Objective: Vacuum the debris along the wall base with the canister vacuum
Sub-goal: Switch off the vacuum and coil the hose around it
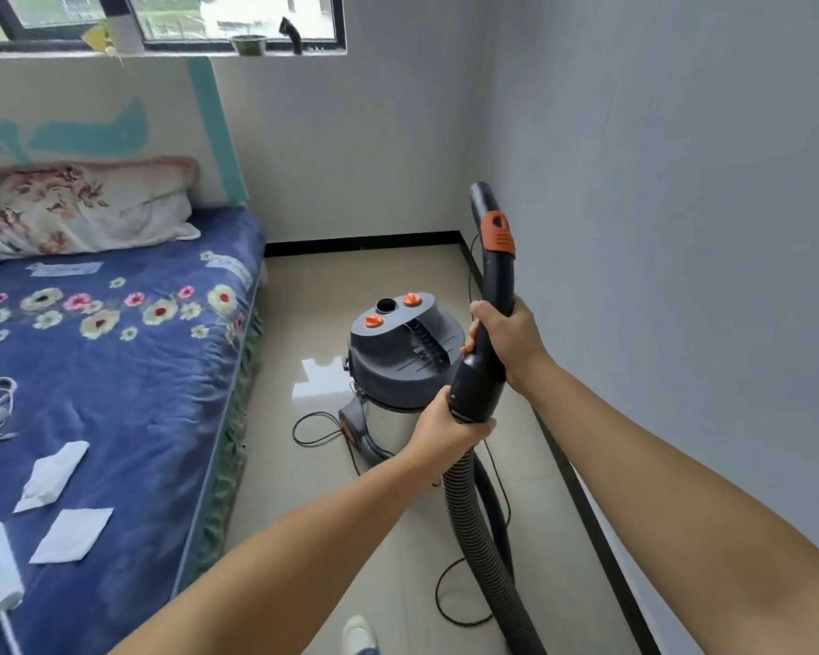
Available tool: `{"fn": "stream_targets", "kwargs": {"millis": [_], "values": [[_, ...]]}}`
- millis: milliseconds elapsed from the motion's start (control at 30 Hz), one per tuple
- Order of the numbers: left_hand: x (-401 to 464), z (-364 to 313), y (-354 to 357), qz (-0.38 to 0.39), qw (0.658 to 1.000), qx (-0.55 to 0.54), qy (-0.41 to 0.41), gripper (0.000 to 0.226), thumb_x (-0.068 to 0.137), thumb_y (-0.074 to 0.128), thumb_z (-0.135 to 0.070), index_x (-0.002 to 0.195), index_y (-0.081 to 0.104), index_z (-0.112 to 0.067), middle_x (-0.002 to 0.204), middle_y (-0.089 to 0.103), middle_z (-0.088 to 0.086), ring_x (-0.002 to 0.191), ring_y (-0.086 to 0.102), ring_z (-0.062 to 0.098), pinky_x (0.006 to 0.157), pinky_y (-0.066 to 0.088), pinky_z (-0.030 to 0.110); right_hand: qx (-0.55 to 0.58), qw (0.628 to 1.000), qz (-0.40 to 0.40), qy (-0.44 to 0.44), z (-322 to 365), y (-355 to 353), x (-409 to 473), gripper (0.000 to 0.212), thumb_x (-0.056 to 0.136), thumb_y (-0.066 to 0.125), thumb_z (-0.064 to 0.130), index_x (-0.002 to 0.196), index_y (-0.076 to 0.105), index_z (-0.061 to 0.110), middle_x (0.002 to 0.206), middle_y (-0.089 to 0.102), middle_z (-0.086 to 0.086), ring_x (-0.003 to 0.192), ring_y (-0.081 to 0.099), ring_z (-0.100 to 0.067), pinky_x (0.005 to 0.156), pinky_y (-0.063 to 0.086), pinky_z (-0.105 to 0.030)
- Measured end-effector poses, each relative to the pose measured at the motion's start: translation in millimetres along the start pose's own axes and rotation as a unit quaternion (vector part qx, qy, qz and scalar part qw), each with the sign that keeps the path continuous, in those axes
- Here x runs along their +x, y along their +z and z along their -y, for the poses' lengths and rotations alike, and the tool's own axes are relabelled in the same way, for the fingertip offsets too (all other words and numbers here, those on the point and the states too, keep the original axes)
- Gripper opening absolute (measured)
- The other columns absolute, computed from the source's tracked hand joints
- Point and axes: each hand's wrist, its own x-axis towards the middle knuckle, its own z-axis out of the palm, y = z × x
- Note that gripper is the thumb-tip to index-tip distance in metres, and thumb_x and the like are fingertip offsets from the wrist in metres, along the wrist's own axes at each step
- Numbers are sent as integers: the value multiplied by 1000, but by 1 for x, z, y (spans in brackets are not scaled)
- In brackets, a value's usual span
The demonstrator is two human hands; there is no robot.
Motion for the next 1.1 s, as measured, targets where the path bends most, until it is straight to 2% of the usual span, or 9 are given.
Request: {"fn": "stream_targets", "kwargs": {"millis": [233,400,633,700,800,867,933,1000,1100], "values": [[131,-8,-61,69,994,71,-46,45,75,76,-18,115,53,-18,102,67,5,93,66,19,84,57,35,37,996,-69,39,-11,34,126,9,89,58,11,94,50,12,59,52,-7,46,52,-18,59,54,-35],[206,1,-59,123,984,57,-112,42,76,76,-21,111,53,-18,103,66,7,93,65,19,84,57,37,-16,989,-114,98,-37,31,206,7,88,57,12,91,51,14,60,55,-7,45,53,-18,58,55,-34],[320,16,-93,335,911,91,-223,52,85,69,-26,130,46,-18,126,59,6,114,58,19,91,53,30,-14,969,-129,211,-91,29,309,18,88,57,12,103,52,5,62,56,-9,44,53,-18,56,53,-34],[357,21,-113,352,896,144,-229,49,87,67,-28,130,48,-18,126,58,4,114,57,16,95,50,30,-17,965,-132,227,-102,32,335,18,87,57,12,103,52,5,62,56,-9,43,54,-19,56,53,-34],[416,30,-143,314,905,159,-237,28,91,62,-25,118,56,-17,118,62,5,108,60,16,96,50,31,-2,956,-148,254,-116,32,368,17,87,57,10,102,51,6,59,54,-9,41,53,-20,55,52,-34],[456,38,-157,253,922,219,-196,24,95,54,-19,118,58,-14,116,63,8,103,61,19,92,50,32,20,946,-169,275,-126,28,380,15,86,56,9,100,50,6,57,53,-8,39,51,-19,54,51,-34],[495,50,-163,203,911,340,-120,29,97,46,-16,124,57,-14,120,62,10,99,61,25,88,49,36,50,932,-199,298,-135,21,385,9,87,55,7,92,48,8,55,50,-8,37,49,-18,50,50,-31],[529,62,-162,210,876,433,-40,36,98,40,-13,132,52,-16,131,54,10,109,55,27,91,45,37,77,918,-225,317,-145,15,387,10,88,55,5,86,47,10,54,49,-7,37,46,-17,48,49,-29],[561,82,-155,285,775,560,60,45,95,40,-3,137,46,-17,142,41,4,127,41,26,98,44,40,101,904,-251,332,-158,14,386,11,89,55,5,83,47,10,54,47,-8,38,45,-17,48,48,-29]]}}
